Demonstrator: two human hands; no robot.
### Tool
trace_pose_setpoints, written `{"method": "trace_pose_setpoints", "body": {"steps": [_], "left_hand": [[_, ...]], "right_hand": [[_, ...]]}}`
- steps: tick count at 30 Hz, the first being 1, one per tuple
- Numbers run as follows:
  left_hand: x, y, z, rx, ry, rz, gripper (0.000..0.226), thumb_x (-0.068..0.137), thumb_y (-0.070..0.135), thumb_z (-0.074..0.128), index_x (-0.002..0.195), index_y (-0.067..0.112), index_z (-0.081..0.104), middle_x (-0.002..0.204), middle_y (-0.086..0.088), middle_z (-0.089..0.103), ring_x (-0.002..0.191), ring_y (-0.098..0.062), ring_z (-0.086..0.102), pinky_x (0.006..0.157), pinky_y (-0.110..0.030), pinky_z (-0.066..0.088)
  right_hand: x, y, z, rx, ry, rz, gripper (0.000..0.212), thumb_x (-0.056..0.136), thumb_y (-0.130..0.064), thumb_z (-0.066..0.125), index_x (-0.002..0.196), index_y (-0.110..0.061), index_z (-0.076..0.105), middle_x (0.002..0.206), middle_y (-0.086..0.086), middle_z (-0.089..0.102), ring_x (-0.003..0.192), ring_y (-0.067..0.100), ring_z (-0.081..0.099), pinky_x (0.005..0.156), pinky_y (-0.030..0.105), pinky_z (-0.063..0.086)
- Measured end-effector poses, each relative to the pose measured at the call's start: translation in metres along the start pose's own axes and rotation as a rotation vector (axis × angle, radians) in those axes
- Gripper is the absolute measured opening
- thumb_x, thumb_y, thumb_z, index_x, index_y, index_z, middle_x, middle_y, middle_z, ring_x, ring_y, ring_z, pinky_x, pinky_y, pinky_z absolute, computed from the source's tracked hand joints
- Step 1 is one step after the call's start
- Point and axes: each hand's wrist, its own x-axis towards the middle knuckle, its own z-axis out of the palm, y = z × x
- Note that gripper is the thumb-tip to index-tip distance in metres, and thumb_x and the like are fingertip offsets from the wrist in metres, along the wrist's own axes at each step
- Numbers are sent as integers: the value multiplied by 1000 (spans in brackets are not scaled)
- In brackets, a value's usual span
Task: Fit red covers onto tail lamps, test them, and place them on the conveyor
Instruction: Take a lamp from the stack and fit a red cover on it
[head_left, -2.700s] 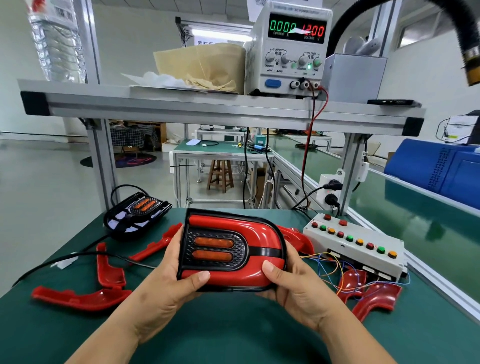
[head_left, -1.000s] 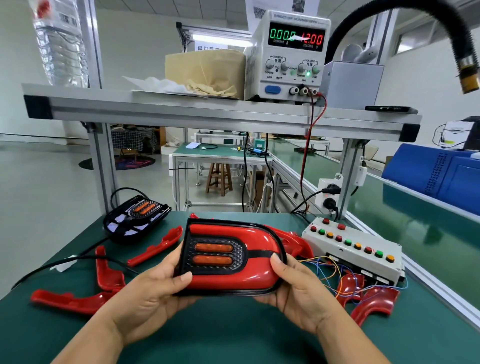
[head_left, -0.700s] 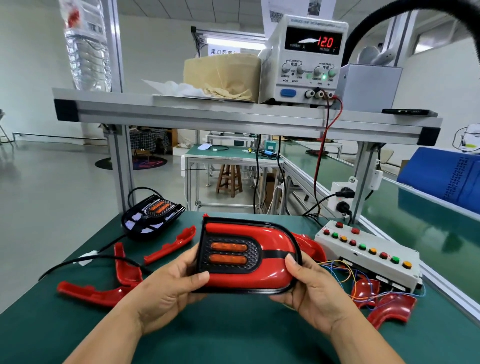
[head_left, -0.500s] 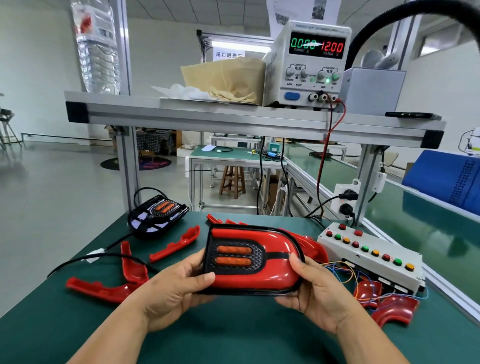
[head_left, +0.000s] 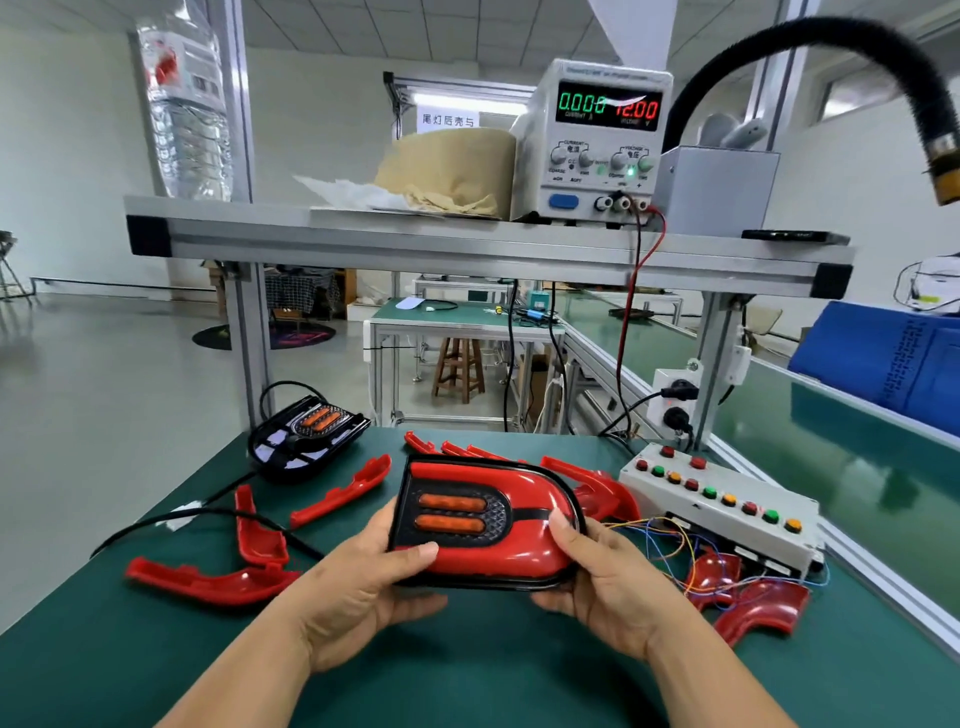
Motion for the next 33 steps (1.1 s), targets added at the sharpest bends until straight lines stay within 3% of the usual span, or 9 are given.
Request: {"method": "trace_pose_setpoints", "body": {"steps": [6, 12, 15, 20, 24, 29, 33], "left_hand": [[3, -5, 10, 26, 34, 108, 79, 71, 13, 80, 133, 46, 44, 123, 1, 69, 111, -20, 67, 77, -28, 57], [8, -7, 8, 5, 66, 125, 79, 65, 22, 87, 130, 46, 49, 123, 3, 69, 112, -20, 67, 89, -42, 54], [8, -9, 10, -2, 67, 157, 84, 56, 27, 91, 129, 42, 51, 123, 0, 69, 112, -21, 67, 82, -35, 58], [8, -12, 10, -39, 49, 181, 82, 66, 9, 90, 132, 38, 50, 123, -5, 69, 111, -24, 68, 78, -31, 59], [9, -13, 11, -50, 59, 188, 81, 65, -3, 78, 132, 36, 51, 120, -7, 70, 109, -24, 68, 76, -31, 59], [11, -15, 13, -25, 111, 209, 77, 65, -3, 77, 127, 36, 53, 115, -4, 72, 104, -21, 70, 72, -30, 60], [13, -16, 12, 31, 131, 207, 82, 61, 2, 86, 125, 44, 54, 115, 0, 73, 105, -18, 70, 81, -35, 60]], "right_hand": [[3, 3, -8, -18, -60, -17, 51, 70, -15, 73, 118, -11, 55, 101, 15, 72, 85, 27, 70, 69, 36, 59], [8, 5, -9, -72, -23, -86, 66, 64, -29, 87, 119, -12, 56, 99, 11, 74, 82, 24, 72, 60, 30, 59], [9, 6, -9, -104, -27, -100, 81, 53, -38, 93, 121, -15, 56, 103, 12, 74, 86, 25, 72, 62, 29, 58], [10, 9, -10, -82, -49, -95, 60, 70, -17, 80, 124, -15, 53, 107, 13, 73, 94, 28, 71, 67, 33, 58], [10, 10, -10, -17, -72, -82, 62, 69, -8, 77, 126, -15, 52, 112, 15, 71, 97, 31, 70, 70, 36, 58], [12, 12, -5, -20, -31, -80, 64, 66, -13, 78, 125, -18, 54, 111, 14, 72, 95, 29, 70, 74, 39, 60], [13, 13, -2, -17, 1, -75, 65, 60, -18, 82, 121, -19, 57, 103, 10, 74, 87, 24, 72, 62, 32, 58]]}}
